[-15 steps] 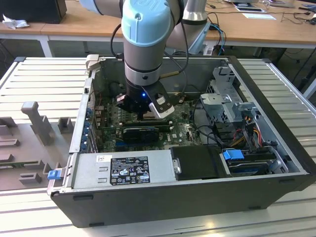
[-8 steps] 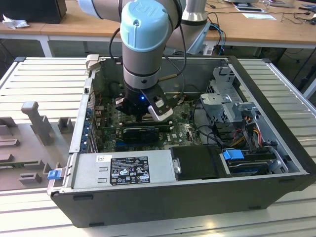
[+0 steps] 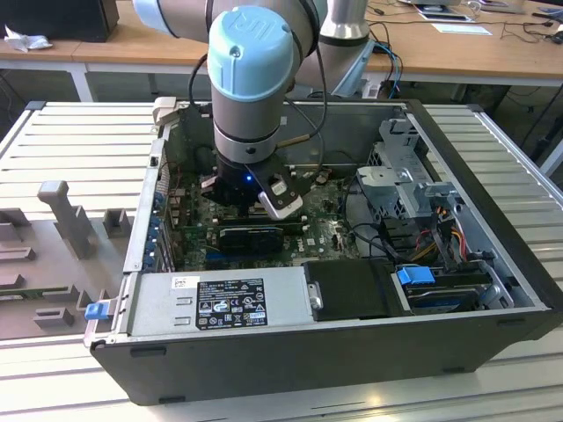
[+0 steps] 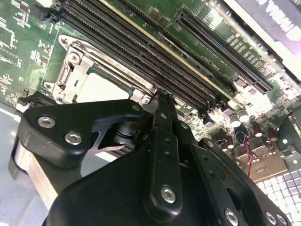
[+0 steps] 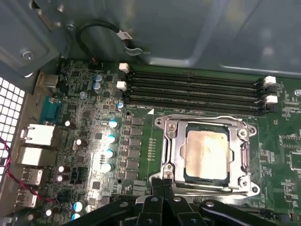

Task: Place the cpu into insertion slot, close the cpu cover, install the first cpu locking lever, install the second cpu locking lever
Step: 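Install the second cpu locking lever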

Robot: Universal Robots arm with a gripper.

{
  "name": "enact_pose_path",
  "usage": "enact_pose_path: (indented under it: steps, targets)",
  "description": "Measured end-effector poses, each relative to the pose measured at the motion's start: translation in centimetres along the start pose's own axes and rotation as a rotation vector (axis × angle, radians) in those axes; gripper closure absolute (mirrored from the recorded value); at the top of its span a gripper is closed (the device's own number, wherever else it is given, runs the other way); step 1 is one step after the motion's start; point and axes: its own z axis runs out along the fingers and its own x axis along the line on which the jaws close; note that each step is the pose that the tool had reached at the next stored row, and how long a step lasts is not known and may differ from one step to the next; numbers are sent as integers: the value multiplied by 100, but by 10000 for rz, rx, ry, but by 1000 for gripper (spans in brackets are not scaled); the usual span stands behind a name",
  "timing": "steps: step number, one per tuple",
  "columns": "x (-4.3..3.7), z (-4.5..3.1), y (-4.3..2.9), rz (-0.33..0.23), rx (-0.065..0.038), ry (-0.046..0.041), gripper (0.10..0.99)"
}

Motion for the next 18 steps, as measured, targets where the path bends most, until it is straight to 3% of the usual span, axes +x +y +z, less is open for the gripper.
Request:
enact_pose_path:
  steps: [4,7,8,14,16,18]
  targets:
    - [3,43,-13,-2,-203,-19,980]
    - [15,67,-27,-4,-281,-26,980]
    - [18,76,-29,-6,-378,-36,980]
    - [20,103,-37,-10,-641,-58,980]
    - [18,56,-21,-13,-671,-66,980]
    - [18,-54,8,-11,-664,-61,980]
